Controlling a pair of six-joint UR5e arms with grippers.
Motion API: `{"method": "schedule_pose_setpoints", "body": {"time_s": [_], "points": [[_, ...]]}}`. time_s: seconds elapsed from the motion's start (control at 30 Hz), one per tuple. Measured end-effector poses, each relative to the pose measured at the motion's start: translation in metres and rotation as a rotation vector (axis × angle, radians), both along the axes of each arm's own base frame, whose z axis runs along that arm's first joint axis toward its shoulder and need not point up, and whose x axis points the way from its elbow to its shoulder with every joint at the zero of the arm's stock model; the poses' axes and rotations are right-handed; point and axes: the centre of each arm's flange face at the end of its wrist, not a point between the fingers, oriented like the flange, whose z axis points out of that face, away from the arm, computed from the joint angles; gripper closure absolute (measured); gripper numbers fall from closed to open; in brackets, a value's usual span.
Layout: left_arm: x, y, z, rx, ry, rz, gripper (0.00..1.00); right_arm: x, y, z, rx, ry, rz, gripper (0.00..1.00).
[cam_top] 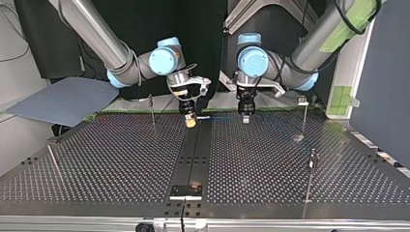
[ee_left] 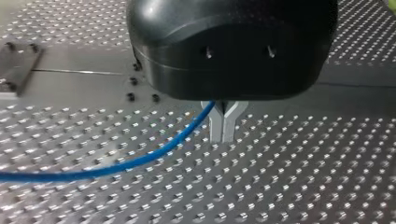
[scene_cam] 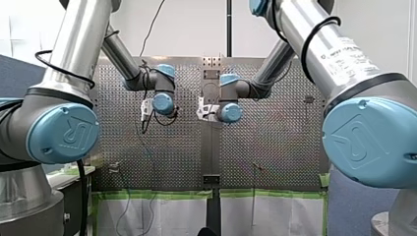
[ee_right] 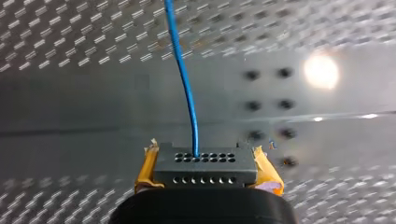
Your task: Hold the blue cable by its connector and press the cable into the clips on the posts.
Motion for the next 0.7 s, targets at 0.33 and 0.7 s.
{"method": "schedule_pose_setpoints", "body": {"time_s": [0.33, 0.7], "points": [[0.004, -0.012, -0.038, 0.020, 0.019, -0.020, 1.00, -0.020, 0.011, -0.083, 0.053, 0.067, -0.064, 1.00], [0.005, -0.021, -0.084, 0.041, 0.050, -0.019, 1.00, -0.049, 0.030, -0.158, 0.118, 0.117, -0.084, 1.00]]}}
